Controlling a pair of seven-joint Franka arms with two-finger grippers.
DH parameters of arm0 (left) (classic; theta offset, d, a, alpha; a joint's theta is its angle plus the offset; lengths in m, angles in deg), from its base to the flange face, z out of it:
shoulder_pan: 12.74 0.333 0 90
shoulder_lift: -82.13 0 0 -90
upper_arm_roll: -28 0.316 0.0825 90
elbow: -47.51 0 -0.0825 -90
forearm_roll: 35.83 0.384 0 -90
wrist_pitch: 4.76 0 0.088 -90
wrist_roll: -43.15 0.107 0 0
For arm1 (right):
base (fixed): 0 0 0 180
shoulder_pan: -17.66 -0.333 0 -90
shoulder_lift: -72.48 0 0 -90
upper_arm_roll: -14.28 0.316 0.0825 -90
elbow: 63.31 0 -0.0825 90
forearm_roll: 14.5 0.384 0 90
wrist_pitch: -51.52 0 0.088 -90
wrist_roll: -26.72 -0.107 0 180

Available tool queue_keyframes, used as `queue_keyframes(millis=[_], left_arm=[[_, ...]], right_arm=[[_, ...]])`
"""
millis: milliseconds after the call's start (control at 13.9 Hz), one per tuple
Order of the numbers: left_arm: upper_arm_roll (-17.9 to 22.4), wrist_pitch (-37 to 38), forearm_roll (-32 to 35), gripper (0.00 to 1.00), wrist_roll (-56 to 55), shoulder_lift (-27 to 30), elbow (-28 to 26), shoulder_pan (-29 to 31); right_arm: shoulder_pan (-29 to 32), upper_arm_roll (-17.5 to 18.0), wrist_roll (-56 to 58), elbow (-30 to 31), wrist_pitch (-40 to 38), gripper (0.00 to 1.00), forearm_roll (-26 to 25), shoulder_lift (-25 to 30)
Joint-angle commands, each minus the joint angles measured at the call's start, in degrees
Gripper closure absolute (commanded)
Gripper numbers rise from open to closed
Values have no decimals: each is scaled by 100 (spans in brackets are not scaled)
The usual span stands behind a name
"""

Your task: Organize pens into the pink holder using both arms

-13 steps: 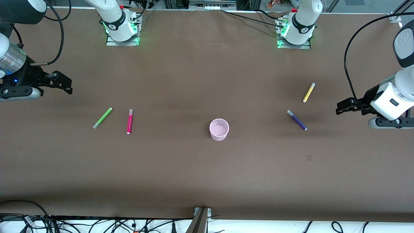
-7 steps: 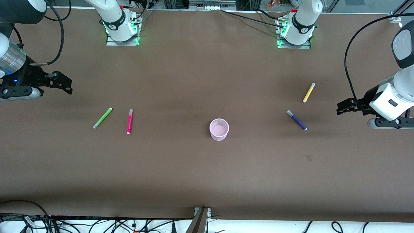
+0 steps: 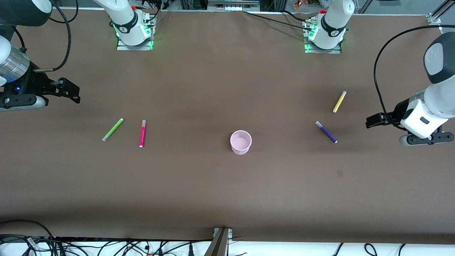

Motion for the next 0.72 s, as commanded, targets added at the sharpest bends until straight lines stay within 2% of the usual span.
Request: queue_keyframes(millis=[0, 215, 502, 646], left_arm=[[-2, -235, -217, 0, -631, -229, -59, 87], [-2, -393, -208, 0, -1781, -536, -156, 70], [-2, -1902, -147, 0, -3188, -572, -1331, 70], [-11, -2352, -147, 0, -3689, -555, -1780, 61]], right_arm=[[-36, -21, 39, 1, -504, 0, 1, 35], [-62, -21, 39, 28, -866, 0, 1, 44], [-62, -21, 39, 19, -805, 0, 1, 35], [-71, -21, 39, 19, -787, 0, 1, 35]])
